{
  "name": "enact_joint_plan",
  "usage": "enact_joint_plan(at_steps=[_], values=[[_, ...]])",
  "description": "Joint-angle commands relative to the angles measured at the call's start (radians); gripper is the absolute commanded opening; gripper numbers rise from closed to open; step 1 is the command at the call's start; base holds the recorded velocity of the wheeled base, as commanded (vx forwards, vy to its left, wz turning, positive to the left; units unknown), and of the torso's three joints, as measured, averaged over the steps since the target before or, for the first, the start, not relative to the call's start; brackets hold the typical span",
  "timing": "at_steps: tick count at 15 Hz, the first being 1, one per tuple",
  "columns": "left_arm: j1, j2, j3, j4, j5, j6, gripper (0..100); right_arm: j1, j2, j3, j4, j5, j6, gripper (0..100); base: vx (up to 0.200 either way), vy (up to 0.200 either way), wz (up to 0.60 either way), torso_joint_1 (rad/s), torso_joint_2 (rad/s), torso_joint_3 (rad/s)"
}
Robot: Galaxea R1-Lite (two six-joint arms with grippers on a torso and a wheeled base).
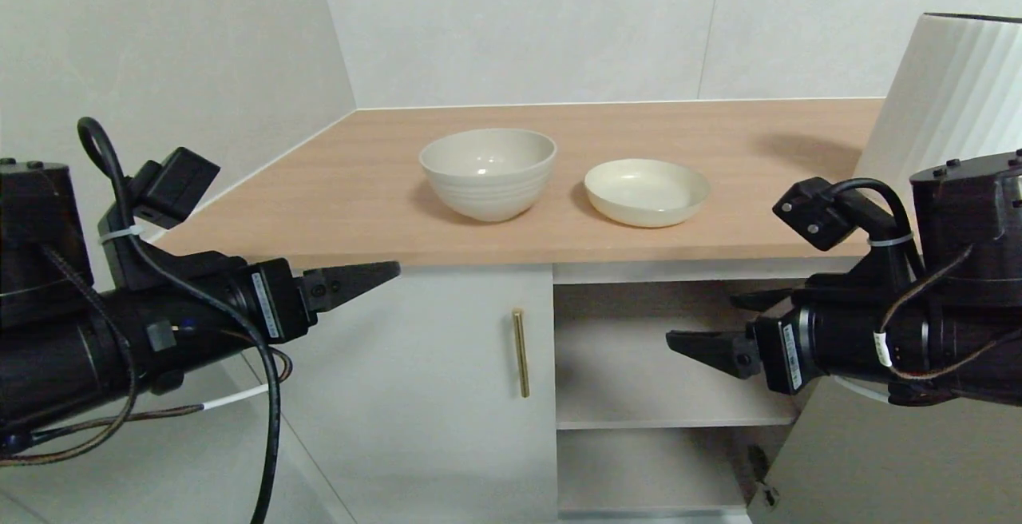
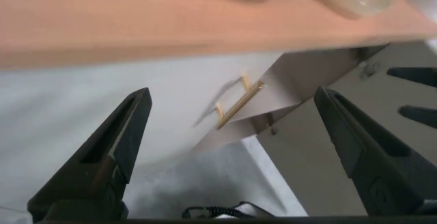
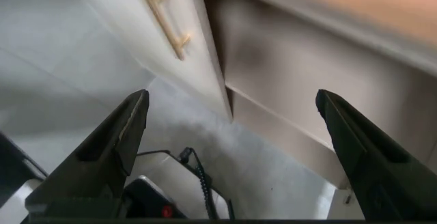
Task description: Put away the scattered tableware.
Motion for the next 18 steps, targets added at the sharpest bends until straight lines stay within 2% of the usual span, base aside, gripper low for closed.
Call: enact_joint_plan(at_steps=[1, 12, 15, 16, 18], values=[[0.001, 0.008, 0.0, 0.001, 0.001, 0.0, 100, -0.001, 0.0, 0.002, 0.001, 0.0, 0.0, 100, 0.0, 0.0, 0.0, 0.144, -0.51, -0.295], [0.001, 0.025, 0.002, 0.0, 0.001, 0.0, 100, -0.001, 0.006, 0.002, 0.001, 0.002, 0.0, 100, 0.0, 0.0, 0.0, 0.187, -0.48, -0.291], [0.001, 0.03, -0.006, 0.0, 0.001, 0.0, 100, -0.003, 0.016, 0.002, -0.008, 0.002, -0.026, 100, 0.0, 0.0, 0.0, 0.115, -0.26, -0.141], [0.001, 0.031, -0.02, 0.003, -0.001, 0.0, 100, -0.007, 0.026, -0.003, -0.009, 0.002, -0.034, 100, 0.0, 0.0, 0.0, 0.036, -0.08, -0.046], [0.001, 0.051, -0.12, 0.064, -0.001, 0.0, 100, -0.047, 0.095, -0.119, 0.006, -0.032, -0.014, 100, 0.0, 0.0, 0.0, 0.0, 0.0, 0.0]])
